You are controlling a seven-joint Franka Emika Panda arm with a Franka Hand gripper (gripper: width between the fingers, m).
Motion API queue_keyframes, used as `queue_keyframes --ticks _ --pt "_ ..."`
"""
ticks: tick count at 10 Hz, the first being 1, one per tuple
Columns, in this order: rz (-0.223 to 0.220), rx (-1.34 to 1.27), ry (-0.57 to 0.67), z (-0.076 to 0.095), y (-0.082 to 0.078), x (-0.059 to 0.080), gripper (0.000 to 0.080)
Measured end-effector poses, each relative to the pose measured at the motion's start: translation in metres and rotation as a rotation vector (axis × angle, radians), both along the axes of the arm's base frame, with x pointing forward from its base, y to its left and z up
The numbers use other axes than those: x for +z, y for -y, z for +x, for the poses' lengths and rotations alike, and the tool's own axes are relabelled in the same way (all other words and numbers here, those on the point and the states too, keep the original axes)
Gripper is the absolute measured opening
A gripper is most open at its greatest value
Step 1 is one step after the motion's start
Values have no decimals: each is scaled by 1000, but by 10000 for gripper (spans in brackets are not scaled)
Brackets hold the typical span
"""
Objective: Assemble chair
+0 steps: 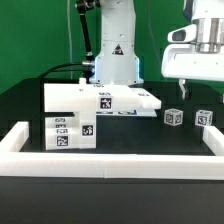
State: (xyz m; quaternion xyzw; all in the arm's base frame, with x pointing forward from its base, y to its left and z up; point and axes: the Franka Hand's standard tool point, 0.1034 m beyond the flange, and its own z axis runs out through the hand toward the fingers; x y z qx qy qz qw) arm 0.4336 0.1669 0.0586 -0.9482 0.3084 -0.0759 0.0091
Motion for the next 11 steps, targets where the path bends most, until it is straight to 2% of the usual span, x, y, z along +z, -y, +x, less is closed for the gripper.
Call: queue_keyframes --ticks 1,2,3,6,8,11 --pt "35 -1 -85 -4 1 -1 649" --pt "63 -10 -117 1 8 3 649" --pt "69 -25 -125 4 13 3 649" --pt "51 -52 -91 2 -1 -3 649" --pt "40 -83 -72 -2 -15 -12 649" --pt "30 -93 -60 -2 -15 -16 649"
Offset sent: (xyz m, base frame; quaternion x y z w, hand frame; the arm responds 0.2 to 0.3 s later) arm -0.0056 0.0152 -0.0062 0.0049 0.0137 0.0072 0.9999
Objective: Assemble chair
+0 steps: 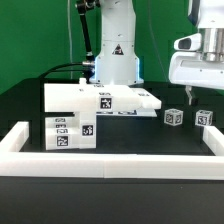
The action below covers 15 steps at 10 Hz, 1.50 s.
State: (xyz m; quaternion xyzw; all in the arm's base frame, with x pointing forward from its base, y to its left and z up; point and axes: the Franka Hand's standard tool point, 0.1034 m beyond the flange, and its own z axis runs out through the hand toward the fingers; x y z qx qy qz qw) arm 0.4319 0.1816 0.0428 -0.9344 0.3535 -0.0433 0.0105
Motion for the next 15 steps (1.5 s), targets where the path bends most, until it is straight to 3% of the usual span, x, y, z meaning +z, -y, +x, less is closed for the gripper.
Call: queue_keyframes --ticks 15 --pt "-67 -36 2 -14 5 -26 649"
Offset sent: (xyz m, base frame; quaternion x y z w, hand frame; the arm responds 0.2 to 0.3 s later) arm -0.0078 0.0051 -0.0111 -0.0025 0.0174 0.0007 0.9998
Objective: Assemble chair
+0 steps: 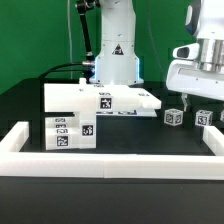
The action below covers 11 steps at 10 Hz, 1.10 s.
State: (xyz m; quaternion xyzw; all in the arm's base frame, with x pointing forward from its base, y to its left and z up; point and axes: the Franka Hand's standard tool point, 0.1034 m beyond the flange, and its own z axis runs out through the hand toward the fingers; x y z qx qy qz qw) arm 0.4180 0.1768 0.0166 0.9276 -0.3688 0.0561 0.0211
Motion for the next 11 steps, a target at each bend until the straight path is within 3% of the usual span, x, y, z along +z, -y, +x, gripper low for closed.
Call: queue_keyframes --ticks 2,4,5,6,11 --pt "-8 -13 0 1 0 -4 649" --pt "-7 -14 0 1 0 -4 407" --pt "-7 -15 0 1 0 -4 407" --pt "-7 -15 0 1 0 -4 287" --pt "4 -27 6 7 6 3 287"
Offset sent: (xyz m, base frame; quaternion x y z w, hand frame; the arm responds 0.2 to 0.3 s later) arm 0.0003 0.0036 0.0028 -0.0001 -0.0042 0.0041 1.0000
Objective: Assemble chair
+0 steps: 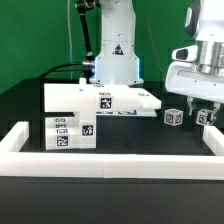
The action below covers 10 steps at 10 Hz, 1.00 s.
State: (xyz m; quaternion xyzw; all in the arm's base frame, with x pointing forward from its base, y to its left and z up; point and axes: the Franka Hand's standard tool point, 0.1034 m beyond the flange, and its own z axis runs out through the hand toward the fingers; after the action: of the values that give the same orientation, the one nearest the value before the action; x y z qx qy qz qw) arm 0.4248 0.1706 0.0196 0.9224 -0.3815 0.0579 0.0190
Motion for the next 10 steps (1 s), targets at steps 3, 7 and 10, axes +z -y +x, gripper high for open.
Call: queue_keyframes --ticks 3,7,10 --pt "54 -17 1 11 6 28 287" --pt "153 -16 2 36 27 90 288" --pt "151 -27 15 41 35 95 289"
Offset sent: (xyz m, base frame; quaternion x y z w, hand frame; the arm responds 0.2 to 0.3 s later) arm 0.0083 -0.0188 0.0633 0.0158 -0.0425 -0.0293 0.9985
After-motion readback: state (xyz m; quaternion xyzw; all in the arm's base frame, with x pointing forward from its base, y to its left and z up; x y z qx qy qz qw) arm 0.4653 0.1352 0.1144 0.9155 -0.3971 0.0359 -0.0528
